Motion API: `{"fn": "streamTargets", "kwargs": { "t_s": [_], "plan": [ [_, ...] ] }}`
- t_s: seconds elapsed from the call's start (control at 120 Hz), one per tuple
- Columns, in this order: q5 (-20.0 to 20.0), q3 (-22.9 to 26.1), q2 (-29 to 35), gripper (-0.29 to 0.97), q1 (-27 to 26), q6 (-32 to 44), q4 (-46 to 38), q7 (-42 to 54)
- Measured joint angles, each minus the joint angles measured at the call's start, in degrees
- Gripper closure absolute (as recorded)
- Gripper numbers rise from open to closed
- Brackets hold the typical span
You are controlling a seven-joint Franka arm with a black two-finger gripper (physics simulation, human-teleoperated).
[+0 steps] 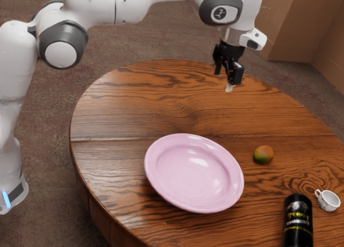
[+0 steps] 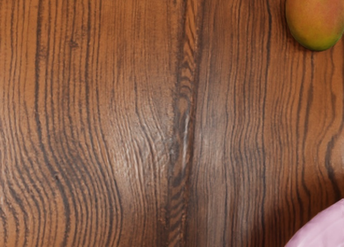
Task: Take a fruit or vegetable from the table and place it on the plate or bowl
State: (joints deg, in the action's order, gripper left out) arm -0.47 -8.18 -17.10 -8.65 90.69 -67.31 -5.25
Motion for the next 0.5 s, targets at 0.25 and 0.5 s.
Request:
{"fn": "streamTargets", "kwargs": {
  "t_s": [0.25,0.5],
  "plan": [
    [1.68,1.29,-12.29,0.00,-3.07,1.49,12.69,-1.16],
    [1.80,4.03,-23.37,0.00,-3.30,1.86,25.10,-2.95]
  ]
}}
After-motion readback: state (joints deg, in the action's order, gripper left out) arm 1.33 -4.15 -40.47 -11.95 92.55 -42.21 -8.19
